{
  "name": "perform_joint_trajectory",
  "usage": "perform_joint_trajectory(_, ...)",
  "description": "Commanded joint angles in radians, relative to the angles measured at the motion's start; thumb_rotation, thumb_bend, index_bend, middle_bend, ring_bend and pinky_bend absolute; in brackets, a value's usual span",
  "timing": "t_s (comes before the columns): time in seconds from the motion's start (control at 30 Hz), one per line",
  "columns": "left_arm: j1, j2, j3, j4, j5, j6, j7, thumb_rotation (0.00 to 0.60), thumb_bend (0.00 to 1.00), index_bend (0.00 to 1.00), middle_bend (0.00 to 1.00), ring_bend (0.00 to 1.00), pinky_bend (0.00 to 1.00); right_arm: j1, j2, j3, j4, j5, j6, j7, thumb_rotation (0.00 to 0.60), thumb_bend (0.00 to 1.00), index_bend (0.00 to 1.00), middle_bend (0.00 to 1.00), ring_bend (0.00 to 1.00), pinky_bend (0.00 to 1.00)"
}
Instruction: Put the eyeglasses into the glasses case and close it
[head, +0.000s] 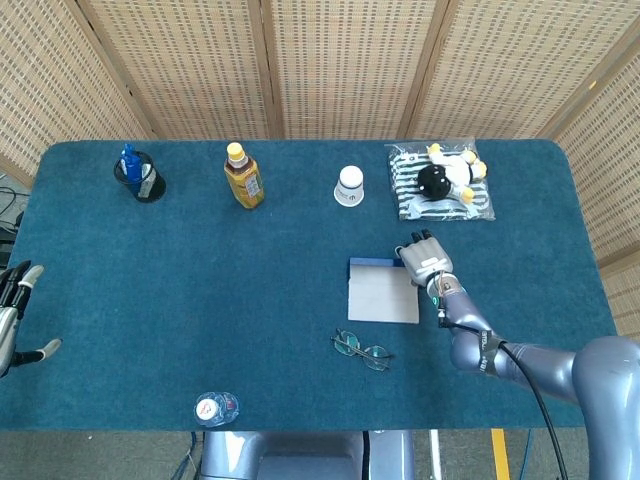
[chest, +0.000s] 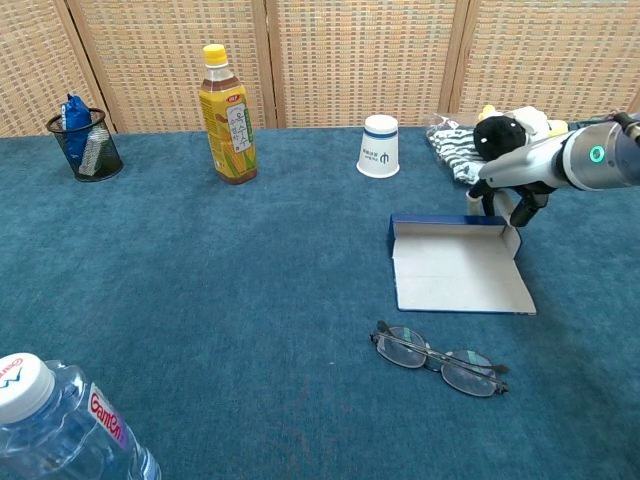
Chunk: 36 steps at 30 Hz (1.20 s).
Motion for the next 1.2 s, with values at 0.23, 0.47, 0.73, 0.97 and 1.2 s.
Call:
perform_joint_trajectory(0.23, 0.004, 0.005, 0.001, -0.005, 0.004, 0.008, -0.009, 0.6, 0.0, 0.0, 0.0, 0.0, 0.0, -0.059, 0.057, 0.087, -0.106, -0.138, 0.079, 0.163, 0.6, 0.13, 0.17, 0.0, 0.0, 0.03)
perform_joint_trajectory(0.47, 0.008, 0.014, 0.002, -0.004, 0.009, 0.011, -0.031, 0.6, 0.0, 0.0, 0.0, 0.0, 0.0, -0.249, 0.07, 0.129, -0.277, -0.565, 0.4, 0.395, 0.6, 0.03, 0.31, 0.0, 0.0, 0.03)
perform_joint_trajectory(0.73, 0.01, 0.021, 0.007, -0.004, 0.023, 0.014, -0.049, 0.6, 0.0, 0.0, 0.0, 0.0, 0.0, -0.381, 0.061, -0.002, -0.409, -0.789, 0.526, 0.41, 0.6, 0.31, 0.43, 0.0, 0.0, 0.03)
perform_joint_trajectory(0.97, 0.022, 0.025, 0.014, -0.006, 0.049, 0.037, -0.057, 0.6, 0.0, 0.0, 0.0, 0.0, 0.0, -0.434, 0.012, -0.04, -0.42, -0.826, 0.528, 0.345, 0.6, 0.31, 0.44, 0.0, 0.0, 0.03)
perform_joint_trajectory(1.2, 0.027, 0.024, 0.018, -0.009, 0.061, 0.049, -0.053, 0.6, 0.0, 0.0, 0.0, 0.0, 0.0, -0.456, -0.035, -0.042, -0.38, -0.825, 0.492, 0.296, 0.6, 0.31, 0.45, 0.0, 0.0, 0.03)
